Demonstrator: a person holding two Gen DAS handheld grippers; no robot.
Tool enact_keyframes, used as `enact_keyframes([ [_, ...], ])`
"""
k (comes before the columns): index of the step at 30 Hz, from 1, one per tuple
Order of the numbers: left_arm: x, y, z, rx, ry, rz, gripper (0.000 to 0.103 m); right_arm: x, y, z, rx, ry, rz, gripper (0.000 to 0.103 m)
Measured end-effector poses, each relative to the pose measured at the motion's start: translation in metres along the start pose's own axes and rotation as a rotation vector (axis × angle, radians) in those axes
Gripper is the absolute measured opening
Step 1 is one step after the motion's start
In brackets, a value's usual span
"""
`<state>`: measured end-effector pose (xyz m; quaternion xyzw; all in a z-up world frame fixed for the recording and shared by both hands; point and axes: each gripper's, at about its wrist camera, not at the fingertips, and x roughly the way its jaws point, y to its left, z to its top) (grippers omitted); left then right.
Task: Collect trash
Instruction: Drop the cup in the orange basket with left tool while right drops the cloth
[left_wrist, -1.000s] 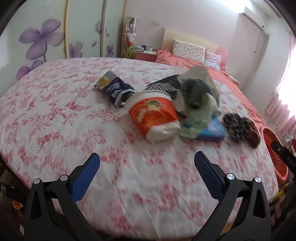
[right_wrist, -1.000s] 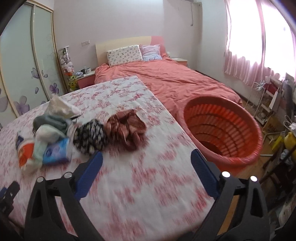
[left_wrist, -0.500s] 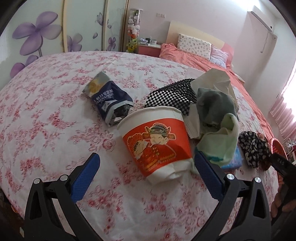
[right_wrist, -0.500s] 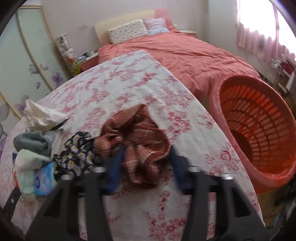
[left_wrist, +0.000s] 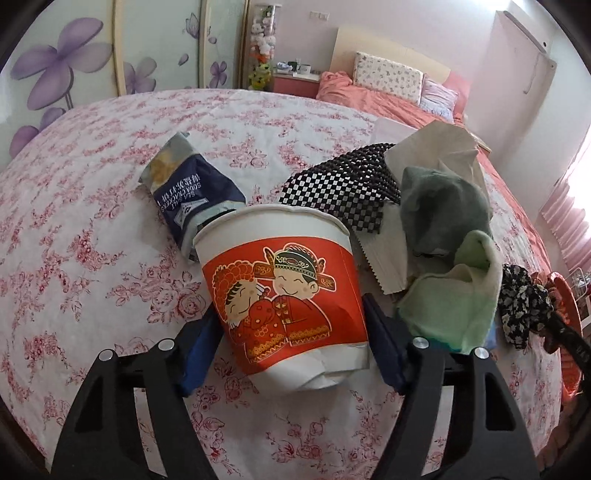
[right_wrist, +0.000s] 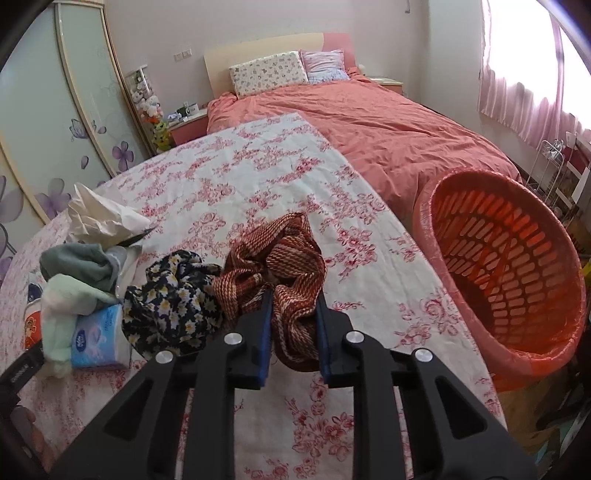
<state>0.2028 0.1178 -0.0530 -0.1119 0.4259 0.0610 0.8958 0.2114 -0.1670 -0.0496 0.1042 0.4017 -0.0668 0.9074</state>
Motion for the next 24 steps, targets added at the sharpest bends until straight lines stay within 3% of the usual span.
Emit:
enact_keyframes([
  [13,-0.049,-0.007,0.001,0.037,-0.126,-0.060,0.071,-0.053,-0.025,0.001,0.046,-0.095,0.017,0.020],
  [24,-0.098,-0.077,0.001,0.142,-0.197,-0.254,0.071,-0.108,-0.082,0.002,0.121,-0.229,-0.101,0.020],
])
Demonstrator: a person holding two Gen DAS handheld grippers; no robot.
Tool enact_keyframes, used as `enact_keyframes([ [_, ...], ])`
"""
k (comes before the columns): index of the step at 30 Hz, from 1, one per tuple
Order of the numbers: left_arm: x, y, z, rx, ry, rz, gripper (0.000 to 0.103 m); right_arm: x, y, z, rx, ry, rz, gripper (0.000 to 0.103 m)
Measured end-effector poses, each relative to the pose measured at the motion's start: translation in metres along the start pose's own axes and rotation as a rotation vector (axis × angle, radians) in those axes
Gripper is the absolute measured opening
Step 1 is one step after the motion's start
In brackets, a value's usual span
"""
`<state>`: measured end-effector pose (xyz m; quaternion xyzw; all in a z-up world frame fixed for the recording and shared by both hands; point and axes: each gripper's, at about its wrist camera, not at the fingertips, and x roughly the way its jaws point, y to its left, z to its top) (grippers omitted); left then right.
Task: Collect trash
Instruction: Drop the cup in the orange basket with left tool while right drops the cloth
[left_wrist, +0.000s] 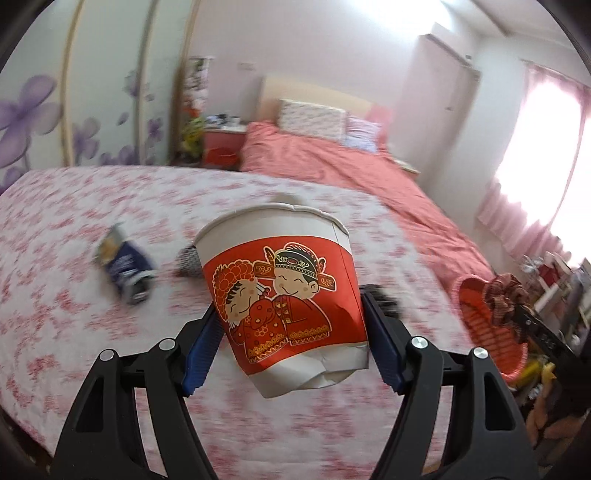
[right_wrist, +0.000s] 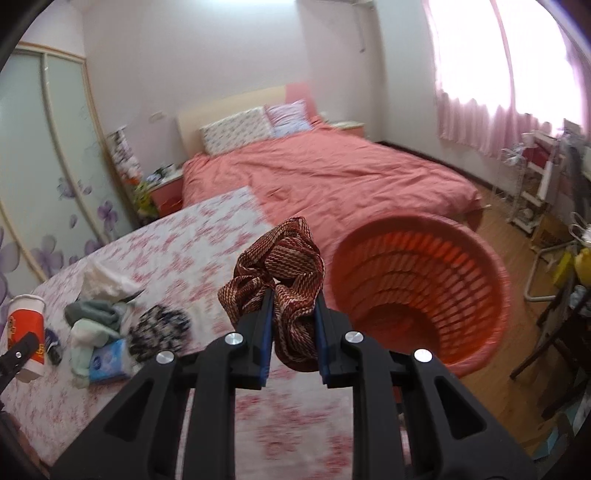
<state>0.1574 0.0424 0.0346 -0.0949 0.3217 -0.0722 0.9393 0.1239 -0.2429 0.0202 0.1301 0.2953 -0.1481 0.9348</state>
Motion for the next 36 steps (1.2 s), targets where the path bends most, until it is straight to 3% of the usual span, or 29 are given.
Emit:
enact_keyframes([
  [8,0.013,-0.080,0.002,0.101,-0.005,-0.183,0.071,-0.012,-0.062,0.009,0.079,-0.071,-0.135,0.020],
  [17,0.054,-0.150,-0.009,0.183,0.071,-0.322,0.071,0.003,-0.102,0.004,0.141,-0.072,-0.160,0.020],
  [26,0.088,-0.206,-0.025,0.236,0.146,-0.408,0.071,0.026,-0.130,0.010,0.190,-0.071,-0.145,0.021],
  [32,0.110,-0.238,-0.036,0.276,0.189,-0.424,0.071,0.045,-0.146,0.011,0.232,-0.055,-0.131,0.022],
  [34,0.118,-0.246,-0.037,0.293,0.210,-0.427,0.072,0.053,-0.152,0.012,0.244,-0.042,-0.116,0.025],
  [36,0.128,-0.256,-0.040,0.311,0.250,-0.429,0.072,0.059,-0.156,0.014,0.260,-0.031,-0.115,0.035],
])
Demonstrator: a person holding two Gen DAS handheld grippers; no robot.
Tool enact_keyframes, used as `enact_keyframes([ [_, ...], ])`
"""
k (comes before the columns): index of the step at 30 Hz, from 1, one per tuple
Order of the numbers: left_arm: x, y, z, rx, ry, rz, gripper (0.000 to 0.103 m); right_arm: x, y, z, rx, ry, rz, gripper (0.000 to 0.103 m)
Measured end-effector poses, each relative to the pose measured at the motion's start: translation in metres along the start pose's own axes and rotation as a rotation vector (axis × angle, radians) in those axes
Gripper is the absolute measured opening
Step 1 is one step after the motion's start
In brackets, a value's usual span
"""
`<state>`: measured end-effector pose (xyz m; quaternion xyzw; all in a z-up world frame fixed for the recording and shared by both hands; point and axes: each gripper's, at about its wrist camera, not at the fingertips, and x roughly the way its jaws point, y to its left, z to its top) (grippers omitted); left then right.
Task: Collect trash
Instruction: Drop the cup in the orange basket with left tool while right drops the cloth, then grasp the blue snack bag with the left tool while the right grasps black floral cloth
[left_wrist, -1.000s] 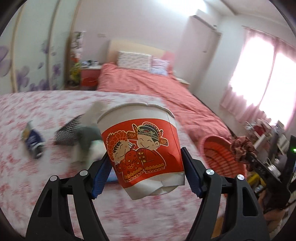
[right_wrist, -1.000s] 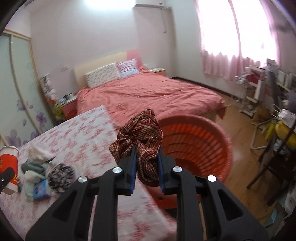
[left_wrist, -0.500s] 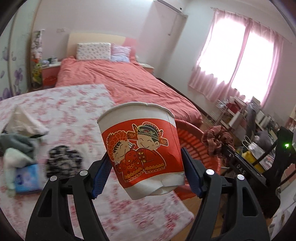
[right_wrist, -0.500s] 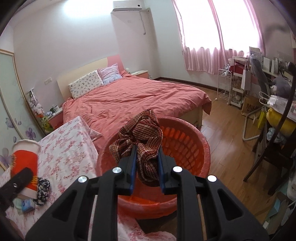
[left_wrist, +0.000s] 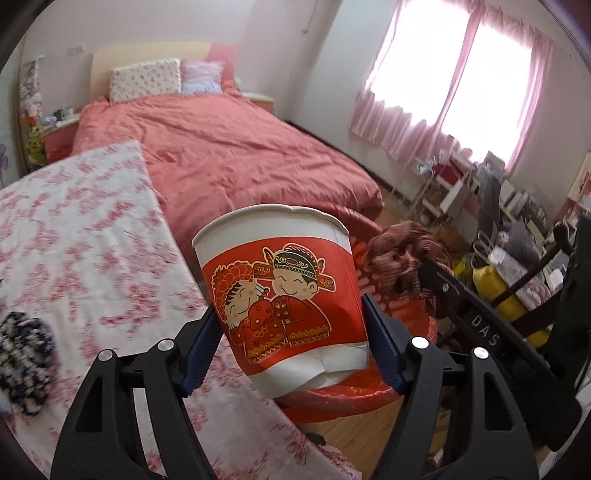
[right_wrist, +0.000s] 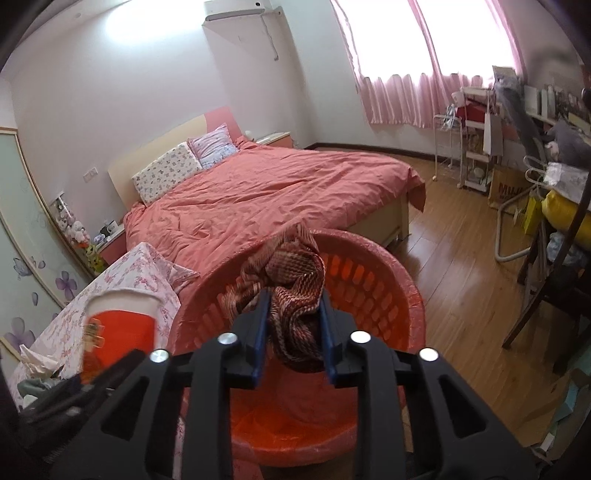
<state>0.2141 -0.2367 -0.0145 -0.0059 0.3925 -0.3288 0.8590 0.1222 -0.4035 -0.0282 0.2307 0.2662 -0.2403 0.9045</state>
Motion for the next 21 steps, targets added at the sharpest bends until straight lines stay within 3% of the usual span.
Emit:
enact_keyframes([
  [5,0.015,0.001,-0.005,-0.024,0.070,0.008,0.079,0.002,-0.007,-0.001,0.013,0.006,-0.020,0.045],
  [9,0.006,0.008,-0.011,-0.046,0.081,0.030,0.081,-0.006,-0.010,-0.004,0.001,-0.005,-0.055,0.052],
  [16,-0.037,0.037,-0.021,-0.063,0.033,0.130,0.082,-0.024,0.014,-0.014,-0.082,0.001,-0.051,0.054],
  [21,-0.086,0.072,-0.036,-0.079,-0.020,0.216,0.082,-0.039,0.056,-0.027,-0.167,0.024,0.026,0.054],
])
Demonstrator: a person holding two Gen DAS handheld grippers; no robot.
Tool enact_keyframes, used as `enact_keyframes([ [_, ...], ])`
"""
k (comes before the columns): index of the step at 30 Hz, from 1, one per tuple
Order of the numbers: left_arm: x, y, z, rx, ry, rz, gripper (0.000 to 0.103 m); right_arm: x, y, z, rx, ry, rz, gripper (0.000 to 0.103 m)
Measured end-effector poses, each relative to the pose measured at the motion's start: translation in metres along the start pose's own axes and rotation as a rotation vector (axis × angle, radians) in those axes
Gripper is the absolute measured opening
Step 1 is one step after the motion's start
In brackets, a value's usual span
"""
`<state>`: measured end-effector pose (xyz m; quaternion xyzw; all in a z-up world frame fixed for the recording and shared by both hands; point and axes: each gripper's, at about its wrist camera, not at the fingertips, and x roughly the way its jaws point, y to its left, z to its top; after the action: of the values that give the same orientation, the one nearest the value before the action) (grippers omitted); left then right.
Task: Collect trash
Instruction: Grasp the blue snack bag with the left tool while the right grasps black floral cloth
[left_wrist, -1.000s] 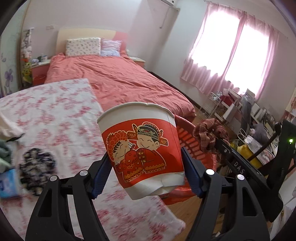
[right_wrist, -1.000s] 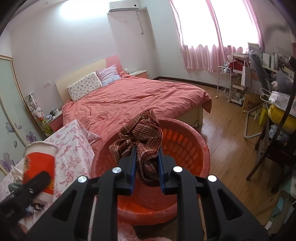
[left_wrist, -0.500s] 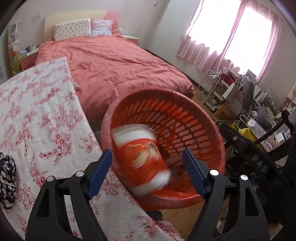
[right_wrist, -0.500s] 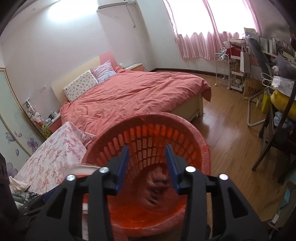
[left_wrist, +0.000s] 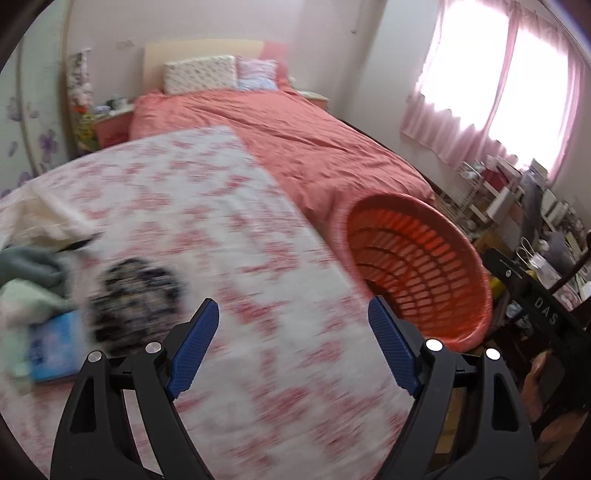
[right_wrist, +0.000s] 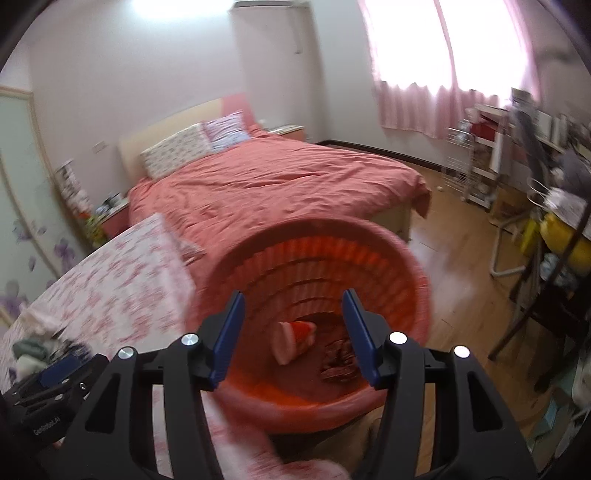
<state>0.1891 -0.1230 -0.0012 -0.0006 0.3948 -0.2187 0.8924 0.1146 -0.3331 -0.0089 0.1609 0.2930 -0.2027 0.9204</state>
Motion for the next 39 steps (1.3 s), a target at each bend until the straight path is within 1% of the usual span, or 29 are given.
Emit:
enact_keyframes([
  [2,-0.017,0.024,-0.005,-0.025,-0.022,0.044,0.082,-0.005,0.029,-0.005,-0.046,0.010,0.053,0.054],
  [3,-0.022,0.033,-0.007,-0.036,-0.030,0.060,0.082,-0.007,0.036,-0.005,-0.058,0.014,0.070,0.054],
  [4,-0.029,0.043,-0.009,-0.052,-0.039,0.078,0.082,-0.009,0.056,-0.009,-0.087,0.025,0.105,0.054],
  [6,-0.044,0.069,-0.015,-0.093,-0.056,0.121,0.082,-0.011,0.082,-0.015,-0.124,0.038,0.142,0.054],
  [9,-0.064,0.107,-0.022,-0.138,-0.080,0.204,0.082,-0.012,0.130,-0.028,-0.207,0.063,0.209,0.054],
  [10,-0.069,0.117,-0.024,-0.151,-0.087,0.230,0.084,-0.012,0.144,-0.032,-0.230,0.071,0.229,0.054],
  [12,-0.081,0.146,-0.030,-0.187,-0.105,0.303,0.086,-0.011,0.166,-0.040,-0.262,0.090,0.265,0.054],
  [14,-0.089,0.166,-0.036,-0.216,-0.111,0.346,0.086,-0.006,0.191,-0.049,-0.285,0.129,0.302,0.054],
  [17,-0.100,0.206,-0.045,-0.293,-0.113,0.399,0.086,0.000,0.216,-0.057,-0.302,0.153,0.316,0.054],
  [19,-0.106,0.221,-0.048,-0.330,-0.120,0.416,0.086,0.003,0.228,-0.061,-0.310,0.160,0.320,0.054],
  [22,-0.113,0.243,-0.051,-0.381,-0.136,0.445,0.086,0.010,0.238,-0.064,-0.316,0.172,0.302,0.054],
  [25,-0.115,0.258,-0.055,-0.406,-0.145,0.453,0.086,0.022,0.246,-0.068,-0.312,0.190,0.275,0.054],
  [29,-0.116,0.276,-0.066,-0.435,-0.139,0.450,0.086,0.042,0.251,-0.075,-0.319,0.248,0.250,0.054],
  [31,-0.114,0.282,-0.069,-0.446,-0.134,0.445,0.086,0.049,0.250,-0.080,-0.322,0.283,0.253,0.044],
  [32,-0.113,0.284,-0.071,-0.449,-0.129,0.444,0.086,0.053,0.250,-0.083,-0.322,0.300,0.259,0.031],
  [33,-0.112,0.286,-0.072,-0.449,-0.127,0.442,0.086,0.054,0.249,-0.086,-0.323,0.309,0.267,0.020],
  [34,-0.110,0.288,-0.071,-0.453,-0.121,0.442,0.086,0.052,0.248,-0.087,-0.330,0.298,0.265,0.018],
  [35,-0.109,0.290,-0.072,-0.458,-0.116,0.440,0.086,0.049,0.248,-0.086,-0.340,0.284,0.258,0.011],
  [36,-0.107,0.293,-0.072,-0.467,-0.111,0.434,0.086,0.045,0.247,-0.085,-0.345,0.267,0.251,0.009],
  [39,-0.100,0.302,-0.067,-0.502,-0.098,0.418,0.086,0.036,0.245,-0.081,-0.354,0.231,0.241,0.009],
])
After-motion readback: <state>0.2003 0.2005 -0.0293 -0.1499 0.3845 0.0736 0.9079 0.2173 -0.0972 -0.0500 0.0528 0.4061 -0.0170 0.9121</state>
